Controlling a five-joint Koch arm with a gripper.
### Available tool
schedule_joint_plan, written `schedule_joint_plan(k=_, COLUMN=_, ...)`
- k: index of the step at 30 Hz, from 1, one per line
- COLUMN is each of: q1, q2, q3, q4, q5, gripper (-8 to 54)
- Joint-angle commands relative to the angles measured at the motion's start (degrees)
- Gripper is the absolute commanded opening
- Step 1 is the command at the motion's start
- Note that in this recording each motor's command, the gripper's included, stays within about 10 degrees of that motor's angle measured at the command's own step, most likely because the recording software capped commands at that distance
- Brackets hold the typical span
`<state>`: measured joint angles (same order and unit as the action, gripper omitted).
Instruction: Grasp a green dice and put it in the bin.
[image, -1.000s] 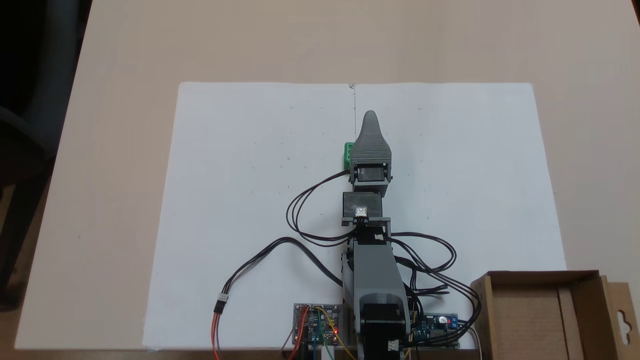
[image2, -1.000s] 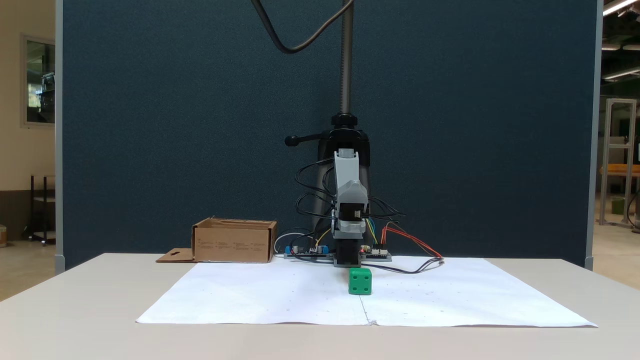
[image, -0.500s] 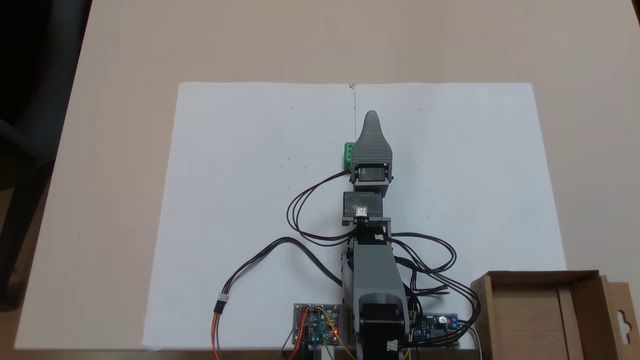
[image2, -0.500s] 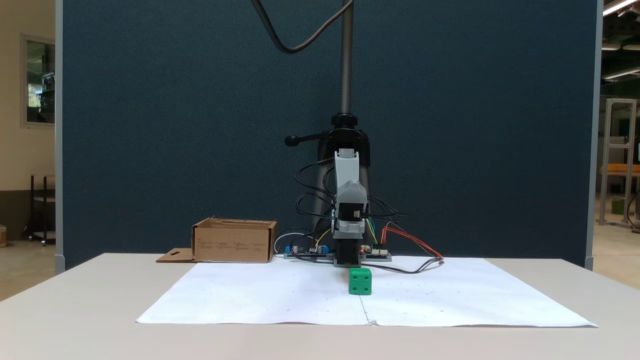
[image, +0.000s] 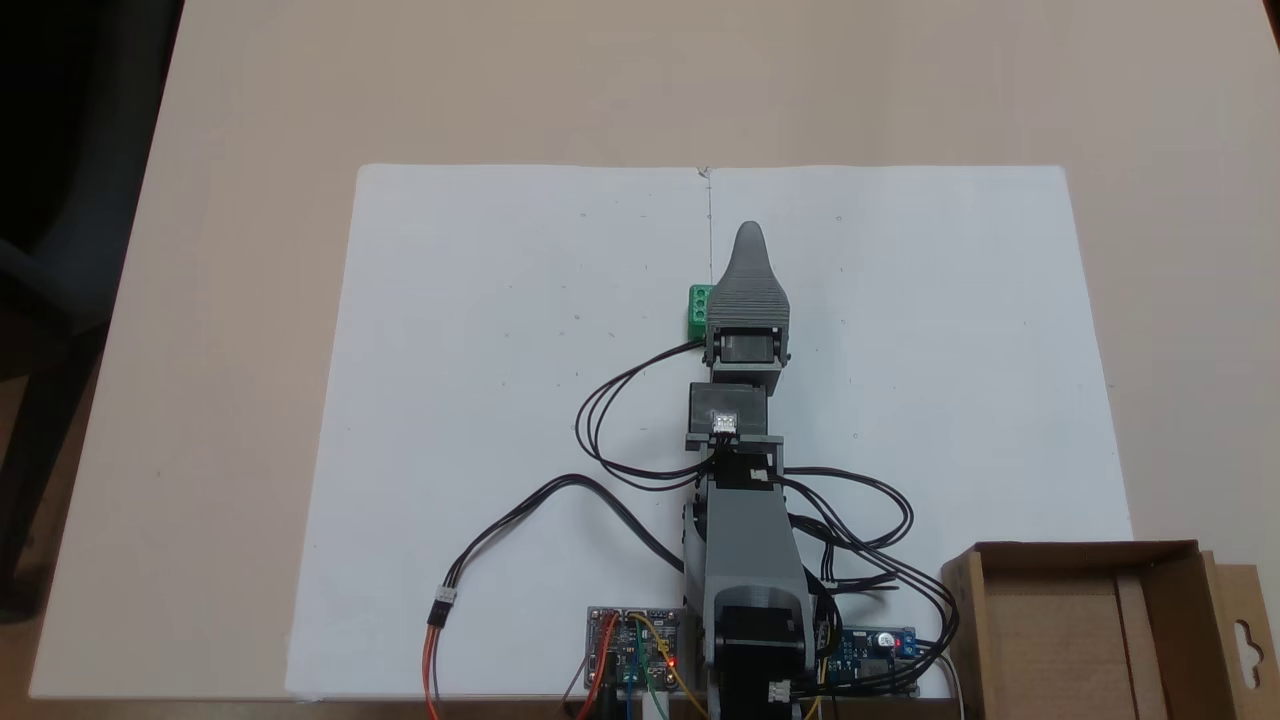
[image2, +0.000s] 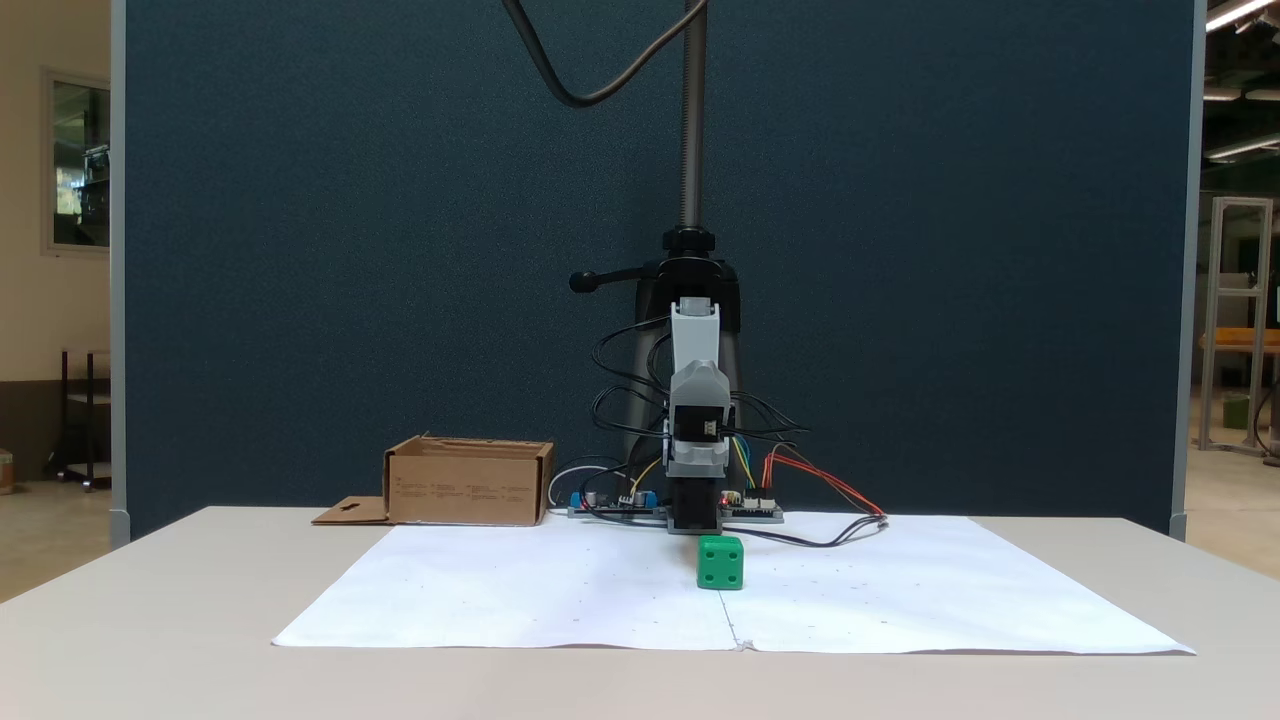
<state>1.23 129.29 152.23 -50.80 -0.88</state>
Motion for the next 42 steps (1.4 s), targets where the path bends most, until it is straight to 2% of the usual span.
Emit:
schedule_joint_plan(k=1, q1=1.6, q2=6.4, q3=5.7, q4=-9.9, q5=-4.1, gripper=43.1)
schedule_joint_plan(k=3, q1=2.1, q2=6.4, q3=-7.4, q4=-10.0, q5=-4.1, gripper=43.2)
schedule_joint_plan(k=6, q1=2.3, q2=6.5, q3=-16.6, q4=-6.4, q5=-4.1, gripper=43.2)
schedule_joint_plan(k=12, q1=2.9, q2=6.4, q3=-24.1, q4=5.4, q5=-4.1, gripper=43.2)
schedule_joint_plan(k=23, q1=4.6, q2=5.4, q3=-44.8, q4=41.2, q5=-4.0, gripper=43.2)
schedule_joint_plan(k=36, q1=4.6, q2=1.4, q3=-62.5, q4=86.7, q5=-1.8, gripper=43.5)
schedule_joint_plan(k=42, q1=4.6, q2=-3.4, q3=-74.0, q4=106.2, q5=2.0, gripper=43.5)
